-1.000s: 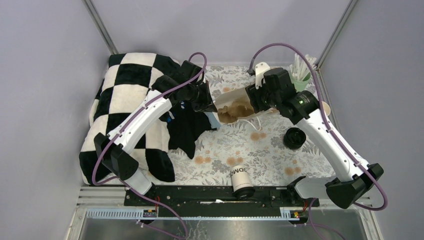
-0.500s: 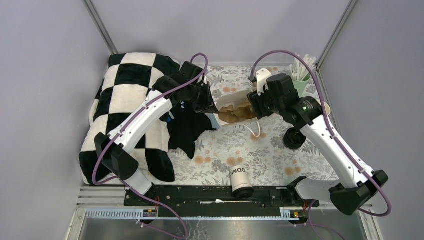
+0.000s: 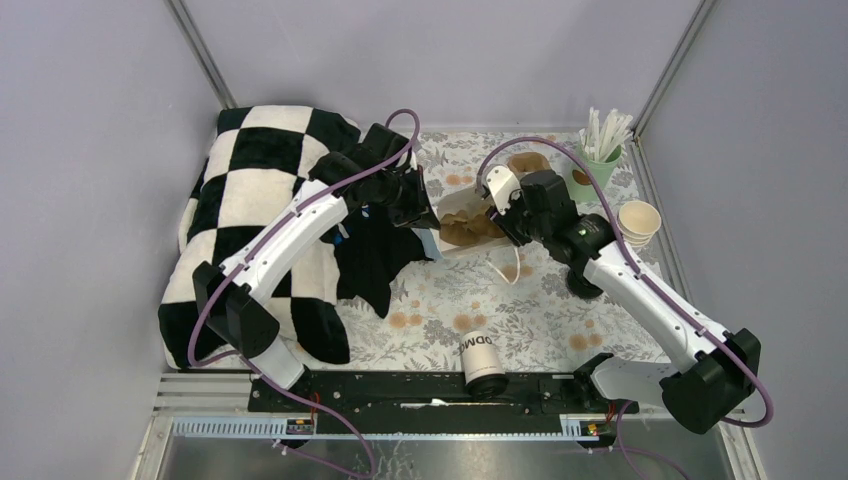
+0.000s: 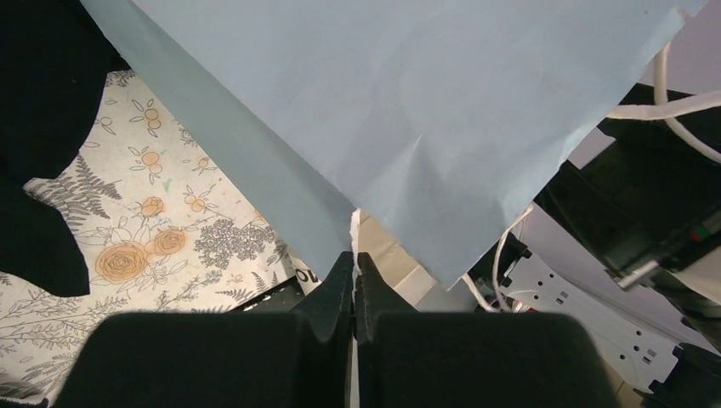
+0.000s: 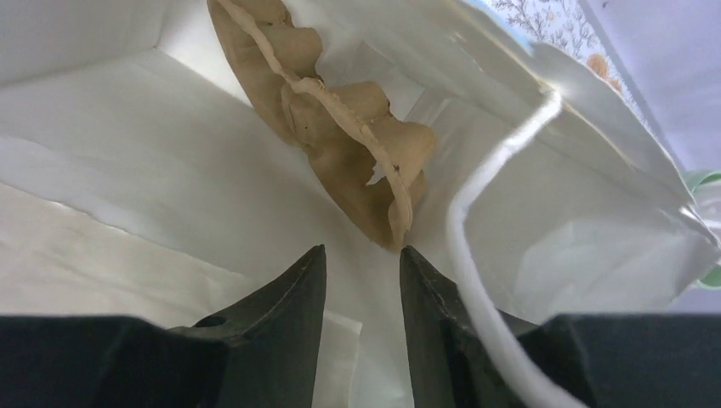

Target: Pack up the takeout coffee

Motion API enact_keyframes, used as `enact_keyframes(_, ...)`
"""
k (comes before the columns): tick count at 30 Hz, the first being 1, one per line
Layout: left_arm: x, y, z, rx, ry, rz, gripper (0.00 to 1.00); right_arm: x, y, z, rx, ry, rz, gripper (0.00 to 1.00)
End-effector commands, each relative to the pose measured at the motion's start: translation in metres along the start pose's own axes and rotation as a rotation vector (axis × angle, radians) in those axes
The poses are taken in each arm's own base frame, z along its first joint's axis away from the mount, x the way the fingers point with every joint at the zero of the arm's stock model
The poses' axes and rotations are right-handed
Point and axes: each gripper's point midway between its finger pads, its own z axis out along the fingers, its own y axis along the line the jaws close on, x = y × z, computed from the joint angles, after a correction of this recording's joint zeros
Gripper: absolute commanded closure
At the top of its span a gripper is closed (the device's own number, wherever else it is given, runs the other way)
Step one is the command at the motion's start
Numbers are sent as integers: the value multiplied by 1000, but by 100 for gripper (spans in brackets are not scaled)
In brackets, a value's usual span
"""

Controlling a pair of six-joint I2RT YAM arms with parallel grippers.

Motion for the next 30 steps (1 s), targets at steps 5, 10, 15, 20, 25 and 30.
enact_keyframes(5, -7, -12, 3, 47, 8, 48, 100, -22, -20, 19, 89, -127, -176, 45)
enact_keyframes(10, -7, -12, 3, 41, 18, 70, 100, -12, -17, 33, 74, -80, -224, 43)
enact_keyframes(15, -7, -13, 4, 43, 32, 80, 100, -9, -17, 49, 79, -77, -240, 46)
enact_keyframes(20, -10, -13, 3, 27, 30, 92, 100, -5, -19, 57, 90, -47, -268, 66)
enact_keyframes(25, -11, -9, 3, 7, 28, 96, 100, -30, -13, 32, 11, -59, -184, 91)
enact_keyframes(30, -7, -5, 6, 6, 30, 84, 100, -50, 2, 8, -49, -35, 1, 100)
